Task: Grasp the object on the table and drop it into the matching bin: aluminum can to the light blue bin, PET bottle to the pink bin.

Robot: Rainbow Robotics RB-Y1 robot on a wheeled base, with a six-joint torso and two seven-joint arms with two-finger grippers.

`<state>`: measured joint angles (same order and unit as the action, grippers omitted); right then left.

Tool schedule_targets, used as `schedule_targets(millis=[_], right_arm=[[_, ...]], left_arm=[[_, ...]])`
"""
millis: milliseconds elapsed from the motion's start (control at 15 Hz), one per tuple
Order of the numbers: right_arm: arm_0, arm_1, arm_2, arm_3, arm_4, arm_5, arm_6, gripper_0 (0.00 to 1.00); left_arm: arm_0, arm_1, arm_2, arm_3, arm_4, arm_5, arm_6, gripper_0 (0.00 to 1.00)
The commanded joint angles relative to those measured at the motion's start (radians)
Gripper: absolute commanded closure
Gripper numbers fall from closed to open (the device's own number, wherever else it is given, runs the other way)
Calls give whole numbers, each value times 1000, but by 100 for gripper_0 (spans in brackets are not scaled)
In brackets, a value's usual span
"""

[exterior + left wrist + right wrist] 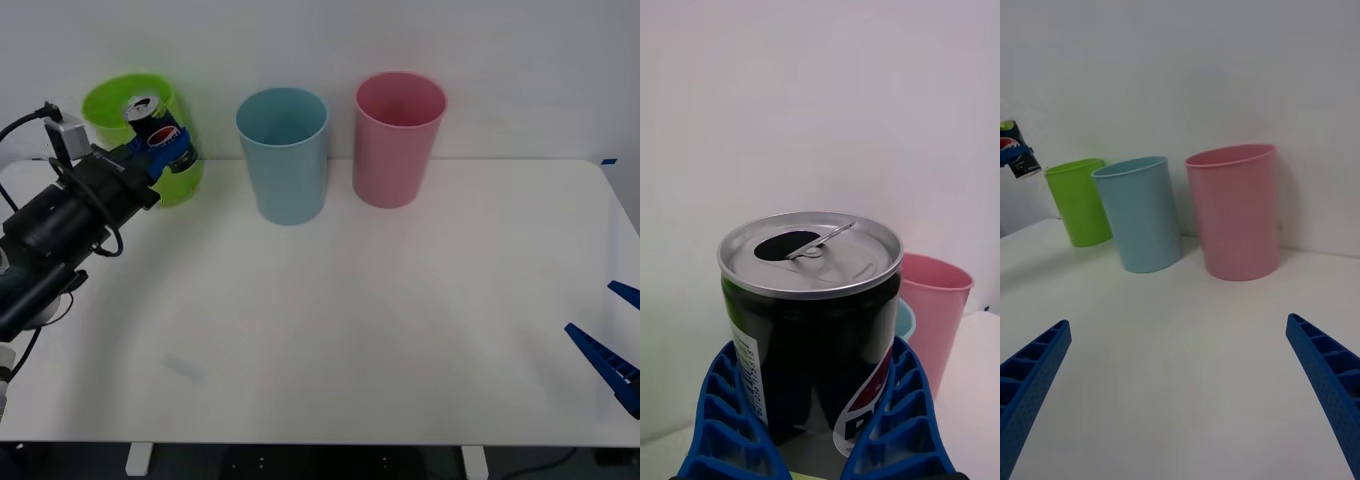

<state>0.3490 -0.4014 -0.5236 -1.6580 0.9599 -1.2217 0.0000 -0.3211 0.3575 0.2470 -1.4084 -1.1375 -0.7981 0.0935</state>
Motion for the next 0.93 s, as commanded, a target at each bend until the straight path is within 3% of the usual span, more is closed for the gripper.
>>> schedule_targets(millis=[67,400,933], right_arm=[[0,0,0,0,0,0,0,0],[0,0,0,0,0,0,0,0],[0,0,0,0,0,0,0,0]], left_arm=[[-56,0,0,0,-59,2,81,100],[-173,-9,0,9,-214,7,262,100],[-394,-66,0,246,-406,11,242,100]])
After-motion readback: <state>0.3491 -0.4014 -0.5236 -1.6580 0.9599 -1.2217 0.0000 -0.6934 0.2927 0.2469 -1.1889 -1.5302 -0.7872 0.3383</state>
